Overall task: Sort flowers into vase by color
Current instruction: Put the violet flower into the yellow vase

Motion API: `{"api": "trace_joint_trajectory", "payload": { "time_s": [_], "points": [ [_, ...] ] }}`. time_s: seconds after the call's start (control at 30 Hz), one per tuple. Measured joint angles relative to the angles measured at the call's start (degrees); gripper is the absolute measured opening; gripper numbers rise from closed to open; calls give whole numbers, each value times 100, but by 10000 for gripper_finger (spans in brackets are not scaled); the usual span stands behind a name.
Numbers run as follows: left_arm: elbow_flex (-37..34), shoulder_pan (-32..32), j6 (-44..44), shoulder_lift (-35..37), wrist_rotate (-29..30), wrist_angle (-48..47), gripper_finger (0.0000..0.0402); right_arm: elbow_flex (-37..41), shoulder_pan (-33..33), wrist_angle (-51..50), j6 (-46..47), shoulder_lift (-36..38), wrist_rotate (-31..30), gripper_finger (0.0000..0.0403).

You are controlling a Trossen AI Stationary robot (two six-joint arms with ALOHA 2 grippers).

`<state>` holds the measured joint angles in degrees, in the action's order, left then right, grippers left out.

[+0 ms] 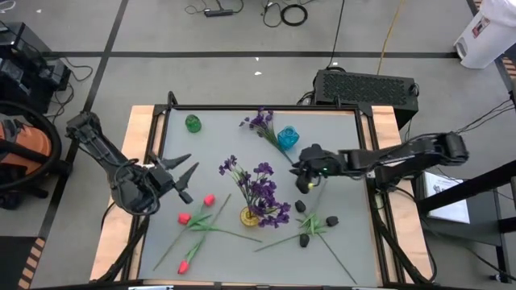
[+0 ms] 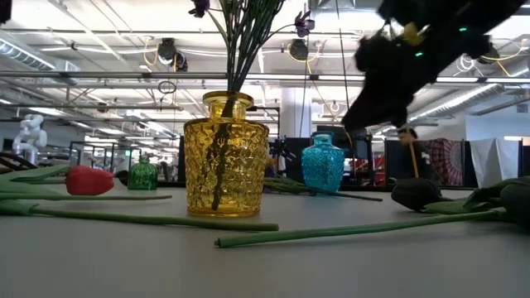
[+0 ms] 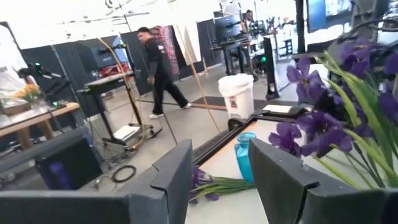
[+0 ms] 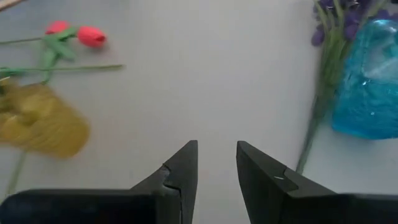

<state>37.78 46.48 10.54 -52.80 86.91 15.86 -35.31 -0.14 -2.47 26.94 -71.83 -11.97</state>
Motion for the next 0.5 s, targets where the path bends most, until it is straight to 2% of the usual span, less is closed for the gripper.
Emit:
{"api": "trace_joint_trajectory", "payload": {
  "time_s": [0.1,0.23,0.5],
  "points": [
    [-154,2,-279,36,-19,-95,164,-271,-136,-316,184,-457,-169,102],
    [-177,4,-988,33,-61,-772,164,-460,-318,-555,485,-956,-169,102],
    [-177,4,-1775,31,-305,-1429,164,-676,-709,-549,781,-1608,-167,102]
  ]
}}
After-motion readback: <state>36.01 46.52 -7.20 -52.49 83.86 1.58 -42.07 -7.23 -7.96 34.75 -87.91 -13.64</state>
